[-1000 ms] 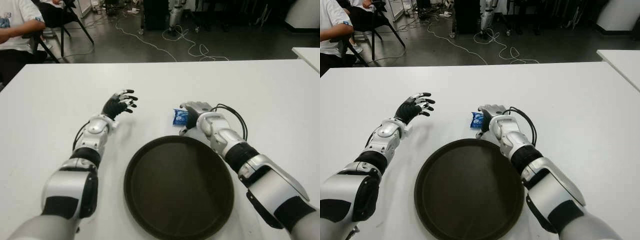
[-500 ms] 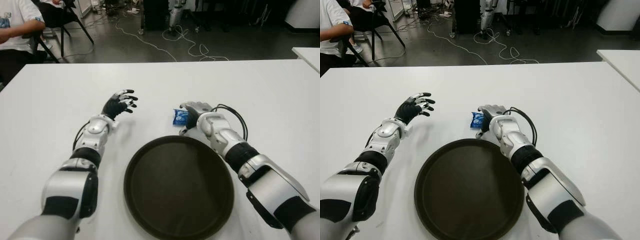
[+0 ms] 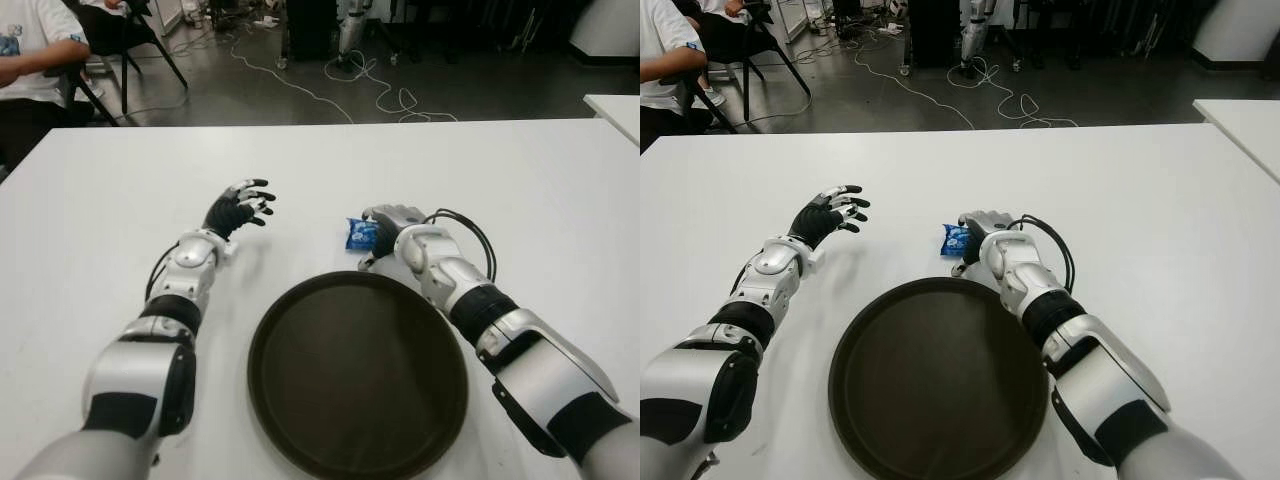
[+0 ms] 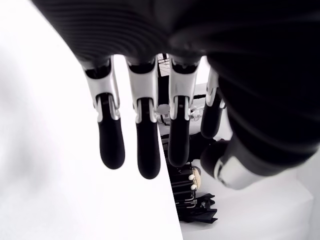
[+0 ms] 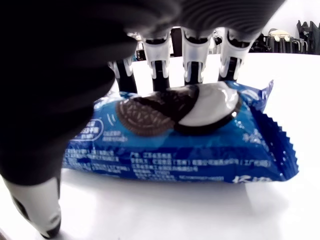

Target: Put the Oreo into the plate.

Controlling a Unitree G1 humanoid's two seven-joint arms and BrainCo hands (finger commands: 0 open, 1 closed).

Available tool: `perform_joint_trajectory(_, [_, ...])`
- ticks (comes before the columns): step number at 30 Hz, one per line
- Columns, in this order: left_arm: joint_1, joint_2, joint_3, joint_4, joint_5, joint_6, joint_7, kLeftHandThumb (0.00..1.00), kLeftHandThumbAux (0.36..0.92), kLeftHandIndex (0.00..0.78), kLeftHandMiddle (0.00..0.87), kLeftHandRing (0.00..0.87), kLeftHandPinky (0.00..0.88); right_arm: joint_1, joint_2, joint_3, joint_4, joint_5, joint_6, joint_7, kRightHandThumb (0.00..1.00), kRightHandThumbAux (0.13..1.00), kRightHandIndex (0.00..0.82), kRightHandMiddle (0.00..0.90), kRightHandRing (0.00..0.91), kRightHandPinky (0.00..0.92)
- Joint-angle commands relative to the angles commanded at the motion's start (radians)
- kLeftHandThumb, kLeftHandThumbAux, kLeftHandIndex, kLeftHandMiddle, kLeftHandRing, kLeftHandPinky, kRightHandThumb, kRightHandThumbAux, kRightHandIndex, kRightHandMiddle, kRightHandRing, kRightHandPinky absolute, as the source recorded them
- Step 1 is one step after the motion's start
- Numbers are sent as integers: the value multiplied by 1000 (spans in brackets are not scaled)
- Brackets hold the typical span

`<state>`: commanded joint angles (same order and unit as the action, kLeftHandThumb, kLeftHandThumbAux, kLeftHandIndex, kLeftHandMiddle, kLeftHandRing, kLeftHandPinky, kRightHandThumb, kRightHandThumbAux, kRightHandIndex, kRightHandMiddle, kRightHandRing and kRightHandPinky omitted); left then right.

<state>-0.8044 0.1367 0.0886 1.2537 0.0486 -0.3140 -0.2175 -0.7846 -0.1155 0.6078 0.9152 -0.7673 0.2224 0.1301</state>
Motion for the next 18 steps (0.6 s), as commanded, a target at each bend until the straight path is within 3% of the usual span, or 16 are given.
perform_joint_trajectory(10, [3,2,1,-4,-3,-6,-6,513,664,234,337,387,438,-11,-25,38,-6,-28,1,48,0,725,228,254,283,326])
perform_joint_trajectory(18, [6,1,8,-6,-11,-14,-18,513,658,238,340,389,434,-13,-35,66,-7,-47,8,3,0,748,282,279,310,365])
